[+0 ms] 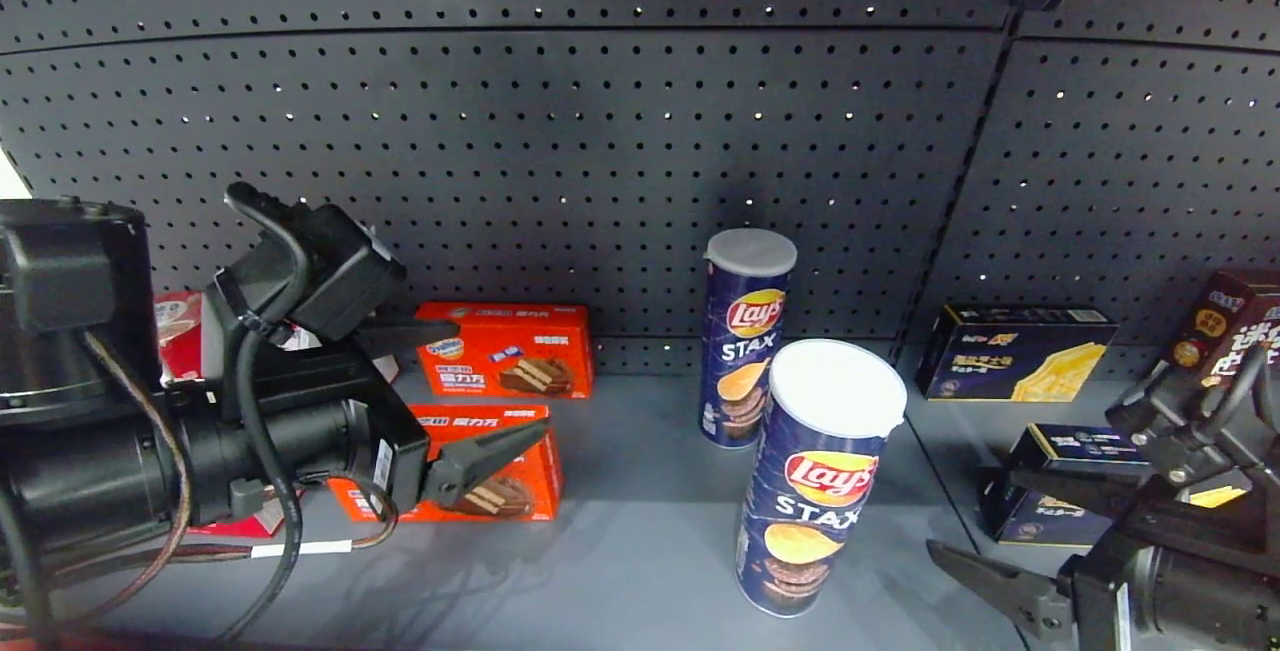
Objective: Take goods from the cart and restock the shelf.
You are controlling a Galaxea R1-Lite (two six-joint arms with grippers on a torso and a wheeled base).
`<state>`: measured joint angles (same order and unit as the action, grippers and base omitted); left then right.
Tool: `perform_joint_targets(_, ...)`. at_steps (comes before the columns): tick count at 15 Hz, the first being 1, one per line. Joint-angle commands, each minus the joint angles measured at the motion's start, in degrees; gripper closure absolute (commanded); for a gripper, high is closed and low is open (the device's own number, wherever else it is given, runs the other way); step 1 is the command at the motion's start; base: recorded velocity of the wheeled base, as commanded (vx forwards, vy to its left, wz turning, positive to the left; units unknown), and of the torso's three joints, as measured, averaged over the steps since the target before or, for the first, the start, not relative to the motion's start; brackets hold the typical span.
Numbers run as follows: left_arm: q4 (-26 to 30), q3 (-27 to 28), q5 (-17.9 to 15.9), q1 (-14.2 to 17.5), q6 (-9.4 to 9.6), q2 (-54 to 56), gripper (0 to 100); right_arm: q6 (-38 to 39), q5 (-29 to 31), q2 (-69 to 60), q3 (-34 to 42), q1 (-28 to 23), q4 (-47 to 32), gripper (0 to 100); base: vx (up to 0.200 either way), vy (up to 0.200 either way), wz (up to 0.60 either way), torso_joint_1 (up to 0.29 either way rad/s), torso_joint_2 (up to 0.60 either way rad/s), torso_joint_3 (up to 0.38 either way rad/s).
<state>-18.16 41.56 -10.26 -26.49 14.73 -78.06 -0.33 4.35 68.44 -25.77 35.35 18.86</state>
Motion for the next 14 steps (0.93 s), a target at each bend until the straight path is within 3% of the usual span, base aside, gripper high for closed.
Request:
perform_joint_targets(1,-0.03,0.01,0.33,0.04,-0.22,0.45,0,-0.11,0.75,4.25,0.19,0.16,1.44,0,0.000,0.000,0.00,0.000,0.00,0.000)
perform_joint_targets(10,-0.47,-0.60,0.33,0.04,-0.14,0.01,0,-1.96,2.42,8.73,-2.35,1.39,1.71,0,0.000,0.000,0.00,0.000,0.00,0.000)
perform_joint_targets(14,-1.70,-0.78,0.33,0.12,-0.31,-0.17,0,-2.13,3.21,14.27,-7.36,3.06,1.71,0,0.000,0.000,0.00,0.000,0.00,0.000)
